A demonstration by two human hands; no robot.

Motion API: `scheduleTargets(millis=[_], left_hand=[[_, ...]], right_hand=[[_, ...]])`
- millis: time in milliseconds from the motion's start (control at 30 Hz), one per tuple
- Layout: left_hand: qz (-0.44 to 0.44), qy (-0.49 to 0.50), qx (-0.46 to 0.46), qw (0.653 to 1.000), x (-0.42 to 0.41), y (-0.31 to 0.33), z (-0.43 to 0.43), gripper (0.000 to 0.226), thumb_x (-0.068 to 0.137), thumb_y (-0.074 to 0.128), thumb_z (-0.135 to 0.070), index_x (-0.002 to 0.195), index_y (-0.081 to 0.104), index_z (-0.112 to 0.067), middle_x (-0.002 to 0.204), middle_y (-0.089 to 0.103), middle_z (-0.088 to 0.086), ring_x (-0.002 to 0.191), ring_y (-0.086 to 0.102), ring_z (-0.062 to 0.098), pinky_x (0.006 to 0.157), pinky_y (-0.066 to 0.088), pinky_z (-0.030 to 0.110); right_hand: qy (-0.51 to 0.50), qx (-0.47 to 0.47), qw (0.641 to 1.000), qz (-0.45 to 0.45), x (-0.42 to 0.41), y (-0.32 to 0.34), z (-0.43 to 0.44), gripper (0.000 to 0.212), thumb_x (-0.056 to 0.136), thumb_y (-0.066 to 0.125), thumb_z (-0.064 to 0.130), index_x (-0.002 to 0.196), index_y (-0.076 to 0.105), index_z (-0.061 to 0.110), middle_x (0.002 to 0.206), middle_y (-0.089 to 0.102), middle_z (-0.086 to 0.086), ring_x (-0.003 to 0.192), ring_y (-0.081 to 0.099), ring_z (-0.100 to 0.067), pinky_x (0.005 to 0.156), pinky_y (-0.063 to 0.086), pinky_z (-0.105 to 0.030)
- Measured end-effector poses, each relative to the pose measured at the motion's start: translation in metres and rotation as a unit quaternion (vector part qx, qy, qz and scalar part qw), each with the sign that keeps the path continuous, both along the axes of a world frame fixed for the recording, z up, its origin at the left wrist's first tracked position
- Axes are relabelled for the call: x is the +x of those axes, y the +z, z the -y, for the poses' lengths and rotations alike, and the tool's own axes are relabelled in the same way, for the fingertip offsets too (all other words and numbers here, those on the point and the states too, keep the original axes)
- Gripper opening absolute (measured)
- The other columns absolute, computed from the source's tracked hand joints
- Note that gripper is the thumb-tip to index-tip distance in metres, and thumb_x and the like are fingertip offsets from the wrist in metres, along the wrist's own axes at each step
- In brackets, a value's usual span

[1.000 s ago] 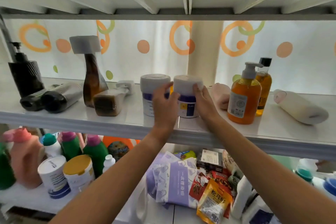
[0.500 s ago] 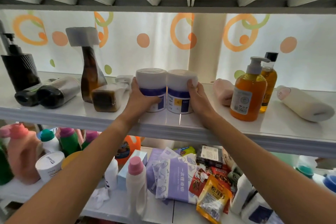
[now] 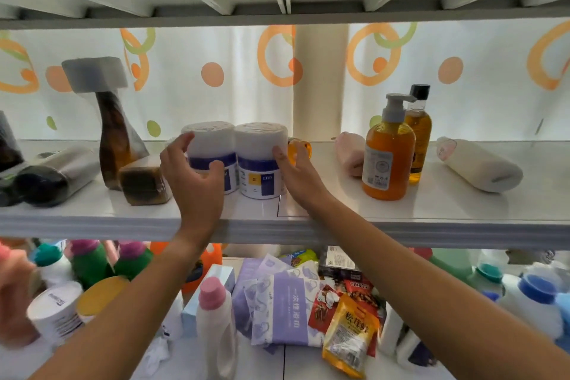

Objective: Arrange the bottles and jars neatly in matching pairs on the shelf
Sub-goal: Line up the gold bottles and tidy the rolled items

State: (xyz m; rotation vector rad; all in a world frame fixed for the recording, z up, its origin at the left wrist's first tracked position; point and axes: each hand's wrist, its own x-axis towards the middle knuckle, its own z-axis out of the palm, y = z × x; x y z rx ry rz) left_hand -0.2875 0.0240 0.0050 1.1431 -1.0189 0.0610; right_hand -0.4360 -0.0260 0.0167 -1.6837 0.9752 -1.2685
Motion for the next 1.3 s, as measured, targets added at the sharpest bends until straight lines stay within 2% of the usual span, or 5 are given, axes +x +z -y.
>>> scheduleTargets(millis=[200, 367, 733, 1067, 1300], left_hand=[[0.024, -0.233, 0.049, 0.971, -0.096, 0.011, -0.011, 0.021, 0.087, 0.059, -0.006, 0.106, 0.058, -0.014, 0.098, 0.062, -0.005, 0.093, 0.058, -0.002, 0.081, 0.046, 0.008], [-0.069, -0.346, 0.227, 0.908, -0.166, 0.019, 0.010, 0.038, 0.098, 0.048, -0.017, 0.135, 0.046, -0.010, 0.114, 0.051, -0.002, 0.102, 0.048, 0.006, 0.061, 0.038, -0.004], [-0.203, -0.224, 0.212, 0.929, -0.179, 0.018, 0.072, 0.047, 0.092, 0.048, -0.029, 0.136, 0.045, -0.012, 0.139, 0.047, 0.011, 0.125, 0.045, 0.029, 0.107, 0.038, 0.048], [-0.290, -0.093, 0.190, 0.933, -0.163, 0.021, 0.113, 0.057, 0.102, 0.030, -0.040, 0.152, 0.020, -0.015, 0.153, 0.032, 0.014, 0.140, 0.029, 0.031, 0.116, 0.020, 0.044], [-0.218, -0.114, 0.223, 0.943, -0.164, 0.012, 0.121, 0.086, 0.078, 0.016, -0.070, 0.136, 0.047, -0.016, 0.133, 0.054, 0.014, 0.118, 0.053, 0.032, 0.102, 0.040, 0.048]], right_hand=[[-0.156, 0.031, 0.986, -0.043, -0.051, -0.001, 0.019, 0.070, 0.096, 0.040, 0.052, 0.153, 0.015, 0.020, 0.159, 0.020, -0.006, 0.145, 0.020, -0.026, 0.117, 0.020, -0.042], [-0.173, 0.024, 0.983, 0.051, -0.079, -0.009, 0.015, 0.052, 0.093, 0.047, 0.018, 0.142, 0.033, 0.009, 0.136, 0.049, -0.016, 0.125, 0.049, -0.031, 0.105, 0.041, -0.046], [-0.209, -0.066, 0.976, -0.002, -0.128, 0.000, 0.008, 0.031, 0.096, 0.048, 0.018, 0.126, 0.057, 0.017, 0.114, 0.058, 0.010, 0.102, 0.054, -0.007, 0.094, 0.048, -0.028], [-0.074, 0.080, 0.990, -0.094, -0.052, 0.028, 0.087, 0.059, 0.097, 0.045, 0.037, 0.149, 0.028, 0.016, 0.151, 0.037, -0.009, 0.137, 0.035, -0.028, 0.106, 0.027, -0.033], [-0.018, 0.072, 0.987, -0.143, -0.056, 0.015, 0.096, 0.038, 0.095, 0.053, 0.025, 0.126, 0.058, 0.003, 0.122, 0.063, -0.017, 0.117, 0.057, -0.032, 0.098, 0.042, -0.032]])
